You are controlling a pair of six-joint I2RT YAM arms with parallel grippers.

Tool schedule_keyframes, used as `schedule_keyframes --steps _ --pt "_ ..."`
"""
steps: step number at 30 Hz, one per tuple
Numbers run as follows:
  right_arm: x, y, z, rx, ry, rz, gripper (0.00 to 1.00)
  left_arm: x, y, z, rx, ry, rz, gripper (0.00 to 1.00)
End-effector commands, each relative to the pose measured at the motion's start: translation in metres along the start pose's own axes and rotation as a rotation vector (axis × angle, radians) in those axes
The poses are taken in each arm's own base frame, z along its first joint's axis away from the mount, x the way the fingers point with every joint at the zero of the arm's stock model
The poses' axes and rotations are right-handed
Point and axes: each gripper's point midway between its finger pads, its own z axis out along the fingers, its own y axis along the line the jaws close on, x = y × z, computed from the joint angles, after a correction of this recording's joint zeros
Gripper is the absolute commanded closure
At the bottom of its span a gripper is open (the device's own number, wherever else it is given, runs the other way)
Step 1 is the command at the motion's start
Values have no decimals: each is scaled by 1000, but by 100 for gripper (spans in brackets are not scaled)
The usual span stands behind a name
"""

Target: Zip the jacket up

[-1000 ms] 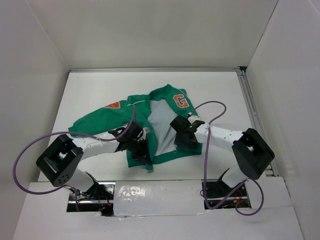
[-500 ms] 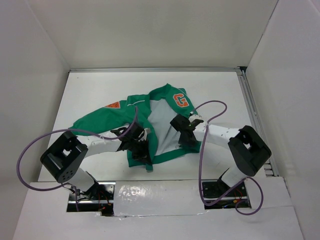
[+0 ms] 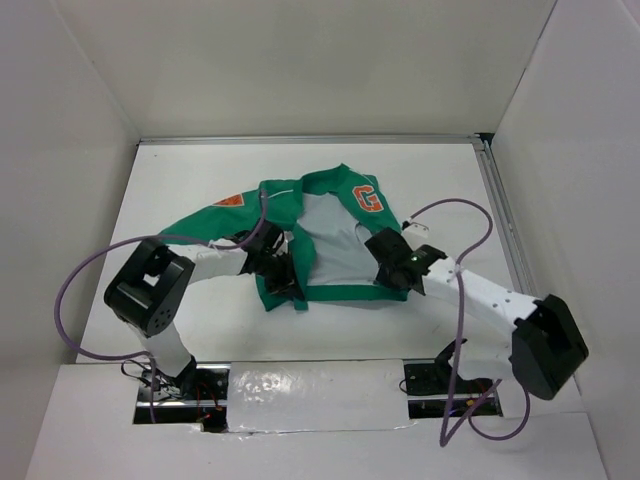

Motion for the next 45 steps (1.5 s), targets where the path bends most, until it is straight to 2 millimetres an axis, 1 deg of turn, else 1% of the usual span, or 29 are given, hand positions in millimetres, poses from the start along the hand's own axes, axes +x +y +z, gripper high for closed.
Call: schedule_keyframes --steps 1,6,9,10,12,13,14,16,19,20,21,22,23,24,26,28,29,30,32,33,35,36,37,38,39,40,42,43,45 --pt "1 -23 -10 16 3 -89 82 -27 37 1 -134 -68 -67 100" --pt "7 -23 -20 -54 10 -100 79 -40 51 3 -187 -71 -105 100" --pt "5 -25 -24 -86 -6 -98 79 -49 50 3 -191 -80 -102 100" --pt "11 -24 -24 -108 14 -109 80 -50 49 3 -189 -82 -98 100" --pt "11 -22 -29 -140 16 -105 80 -51 47 2 -190 -83 -99 100" --pt "12 -23 -30 -143 18 -99 73 -52 47 2 -191 -87 -98 100" --pt "11 -26 -31 -135 13 -94 70 -53 48 1 -195 -88 -102 100" --pt "12 -35 -31 -105 9 -70 69 -52 50 1 -201 -83 -108 100" --pt "15 -41 -31 -98 18 -56 70 -54 49 0 -196 -84 -118 100" --pt "16 -37 -31 -118 23 -53 73 -55 47 0 -193 -87 -115 100" --pt "17 -36 -30 -128 28 -50 85 -54 46 -1 -191 -86 -110 100" --pt "20 -32 -30 -153 36 -60 90 -54 45 -1 -189 -88 -110 100" --pt "23 -27 -30 -189 49 -81 92 -54 43 -2 -181 -90 -106 100" --pt "25 -14 -31 -260 59 -99 92 -56 39 -2 -166 -93 -92 100" --pt "32 -4 -29 -308 77 -126 91 -57 33 -4 -151 -95 -80 100" --pt "47 2 -28 -341 116 -184 100 -57 31 -4 -157 -98 -72 100" --pt "49 9 -29 -382 112 -223 100 -58 29 -4 -154 -100 -68 100" --pt "66 17 -34 -443 175 -273 100 -59 27 -4 -149 -100 -63 100" --pt "78 32 -42 -521 180 -333 99 -58 24 -2 -147 -94 -57 100" --pt "91 36 -49 -574 236 -365 97 -57 25 -1 -155 -90 -59 100" --pt "101 31 -46 -537 255 -381 87 -56 24 -1 -164 -91 -58 100" --pt "106 25 -39 -491 276 -389 86 -56 25 -1 -166 -91 -58 100" --pt "103 16 -29 -407 261 -363 84 -55 25 -2 -166 -91 -60 100" --pt "108 11 -24 -358 286 -376 77 -56 25 -3 -166 -95 -57 100" --pt "112 12 -23 -356 298 -392 69 -56 24 -3 -166 -98 -56 100" --pt "110 8 -19 -303 285 -377 52 -56 25 -4 -171 -101 -56 100" --pt "103 11 -19 -242 253 -382 44 -55 25 -7 -181 -107 -55 100" --pt "95 5 -17 -172 218 -353 39 -54 26 -7 -184 -107 -56 100" --pt "87 15 -22 -178 197 -328 38 -53 24 -9 -175 -112 -47 100"
